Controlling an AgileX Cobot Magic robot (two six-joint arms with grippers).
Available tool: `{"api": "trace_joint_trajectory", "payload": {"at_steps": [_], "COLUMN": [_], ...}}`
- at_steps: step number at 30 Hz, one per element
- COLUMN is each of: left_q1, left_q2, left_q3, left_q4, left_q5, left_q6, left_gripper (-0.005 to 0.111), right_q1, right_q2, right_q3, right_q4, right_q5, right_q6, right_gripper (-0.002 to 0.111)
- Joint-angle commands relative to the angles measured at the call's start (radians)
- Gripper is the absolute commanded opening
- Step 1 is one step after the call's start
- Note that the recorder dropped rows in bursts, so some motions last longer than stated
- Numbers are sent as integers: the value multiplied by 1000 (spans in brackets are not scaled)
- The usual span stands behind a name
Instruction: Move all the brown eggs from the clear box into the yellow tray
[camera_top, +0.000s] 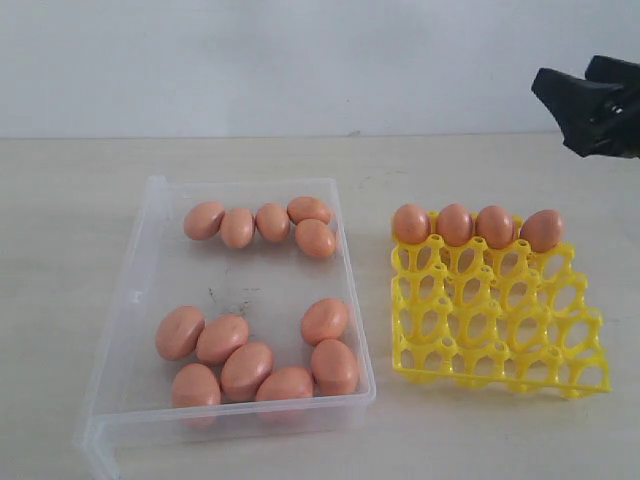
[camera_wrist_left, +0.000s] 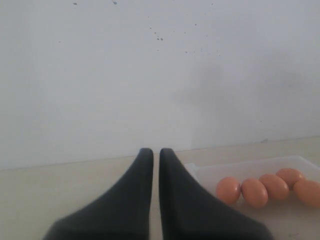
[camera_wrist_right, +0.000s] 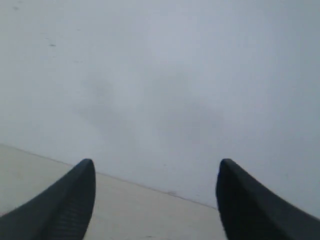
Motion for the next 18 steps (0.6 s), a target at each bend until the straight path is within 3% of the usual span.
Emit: {"api": "trace_joint_trajectory", "payload": {"at_steps": [1,2,3,7,10,13,18], "left_q1": [-8,-8,-8,-8,-8,-8,-8], "left_q2": [-2,-2,-2,-2,-2,-2,-2], "left_q3": [3,3,3,3,3,3,3], "left_q4": [-2,-2,-2,-2,-2,-2,-2], "left_q5": [0,0,0,0,0,0,0], "left_q6": [1,1,1,1,1,1,1], "left_gripper": [4,4,4,4,4,4,4], "right_q1": [50,75,102,216,311,426,603], "right_q2": [-74,-81,-85,-87,-87,-87,-87], "right_q3": [-1,-1,-1,-1,-1,-1,-1], "right_q4": [-133,-152,-174,-239,-157,56,726], "right_q5": [-5,-5,-5,-5,-5,134,222], "right_q6": [45,26,6,-228,-360,-560,-1139], "right_gripper": [27,7,0,0,0,0,0]}}
